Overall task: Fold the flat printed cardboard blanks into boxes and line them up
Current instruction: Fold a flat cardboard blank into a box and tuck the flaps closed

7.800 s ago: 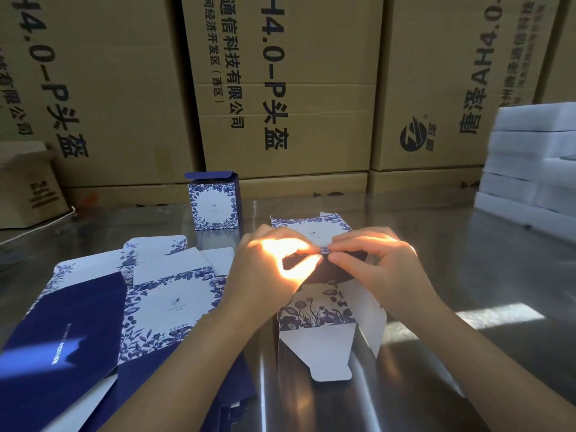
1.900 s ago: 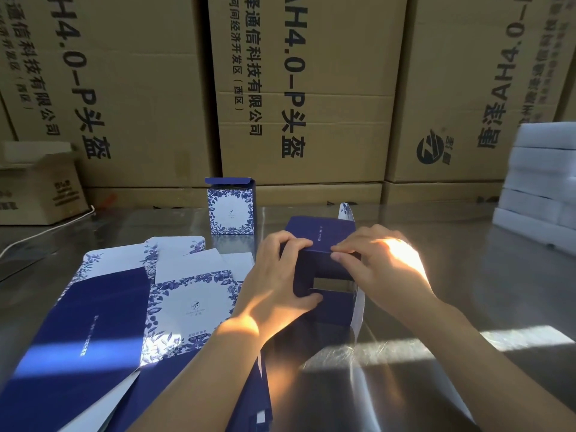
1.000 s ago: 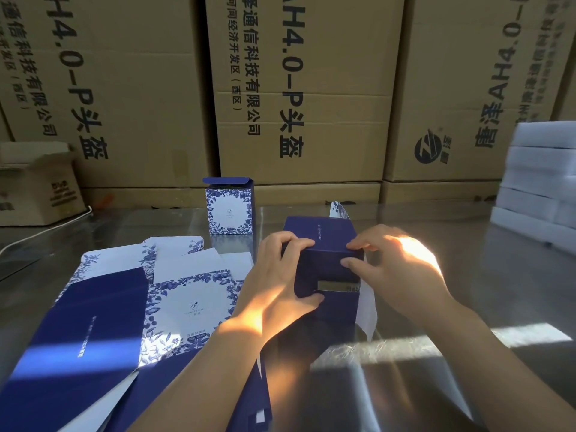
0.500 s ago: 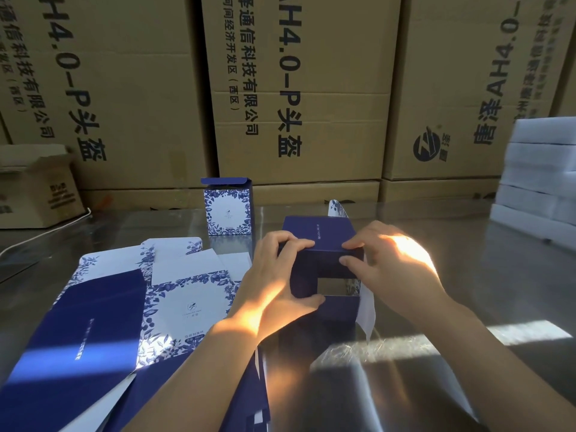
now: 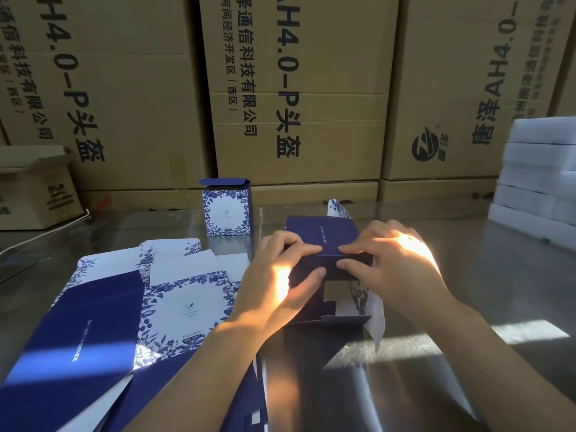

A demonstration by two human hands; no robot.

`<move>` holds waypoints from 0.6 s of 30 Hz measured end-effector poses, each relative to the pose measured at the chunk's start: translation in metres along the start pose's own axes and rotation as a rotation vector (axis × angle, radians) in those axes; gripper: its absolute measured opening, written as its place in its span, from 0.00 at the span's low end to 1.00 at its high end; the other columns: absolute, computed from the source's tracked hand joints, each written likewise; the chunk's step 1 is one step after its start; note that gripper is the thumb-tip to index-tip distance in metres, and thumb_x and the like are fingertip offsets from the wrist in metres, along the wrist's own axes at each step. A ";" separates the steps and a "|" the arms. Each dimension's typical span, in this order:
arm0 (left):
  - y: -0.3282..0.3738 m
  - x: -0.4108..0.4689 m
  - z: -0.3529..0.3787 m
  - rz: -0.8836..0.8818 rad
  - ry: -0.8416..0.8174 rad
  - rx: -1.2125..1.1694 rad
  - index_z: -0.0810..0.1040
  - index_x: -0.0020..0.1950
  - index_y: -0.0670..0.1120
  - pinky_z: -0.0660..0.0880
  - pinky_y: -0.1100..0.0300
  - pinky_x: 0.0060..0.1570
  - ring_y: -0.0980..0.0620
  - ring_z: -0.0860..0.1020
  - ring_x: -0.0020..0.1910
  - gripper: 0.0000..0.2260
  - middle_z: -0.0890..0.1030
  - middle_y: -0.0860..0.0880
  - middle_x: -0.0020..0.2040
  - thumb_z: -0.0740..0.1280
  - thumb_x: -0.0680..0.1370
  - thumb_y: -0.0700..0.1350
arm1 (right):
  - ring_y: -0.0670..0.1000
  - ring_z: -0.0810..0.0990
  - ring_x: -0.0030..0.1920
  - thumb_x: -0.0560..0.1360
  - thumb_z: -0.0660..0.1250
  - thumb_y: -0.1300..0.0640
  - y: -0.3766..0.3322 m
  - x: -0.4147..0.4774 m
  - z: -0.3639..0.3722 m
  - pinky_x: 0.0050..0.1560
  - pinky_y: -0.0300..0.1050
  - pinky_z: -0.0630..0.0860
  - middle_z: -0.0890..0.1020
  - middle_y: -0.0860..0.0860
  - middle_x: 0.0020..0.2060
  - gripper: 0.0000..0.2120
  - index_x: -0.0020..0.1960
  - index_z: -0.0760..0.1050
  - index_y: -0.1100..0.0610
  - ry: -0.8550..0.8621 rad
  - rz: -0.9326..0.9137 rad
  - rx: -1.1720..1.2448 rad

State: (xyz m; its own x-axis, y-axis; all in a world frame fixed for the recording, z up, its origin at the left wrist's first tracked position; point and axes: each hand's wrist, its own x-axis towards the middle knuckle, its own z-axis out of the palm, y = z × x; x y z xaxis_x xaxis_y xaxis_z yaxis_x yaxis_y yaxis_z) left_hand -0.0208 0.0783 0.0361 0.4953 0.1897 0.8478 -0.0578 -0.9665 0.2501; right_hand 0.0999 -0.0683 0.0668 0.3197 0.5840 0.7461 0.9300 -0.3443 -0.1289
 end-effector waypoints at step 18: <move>0.004 0.008 0.001 0.087 0.104 0.062 0.84 0.43 0.47 0.70 0.55 0.44 0.55 0.72 0.41 0.04 0.77 0.53 0.39 0.70 0.73 0.46 | 0.52 0.76 0.37 0.68 0.73 0.54 -0.015 0.000 0.001 0.42 0.50 0.70 0.81 0.47 0.35 0.03 0.39 0.84 0.52 0.112 -0.137 0.016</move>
State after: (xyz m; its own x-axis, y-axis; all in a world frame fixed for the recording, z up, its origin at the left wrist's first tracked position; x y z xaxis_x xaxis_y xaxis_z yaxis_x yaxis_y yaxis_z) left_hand -0.0161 0.0761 0.0428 0.3979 0.1182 0.9098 -0.0413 -0.9884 0.1464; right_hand 0.0866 -0.0622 0.0680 0.1680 0.5390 0.8254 0.9665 -0.2547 -0.0303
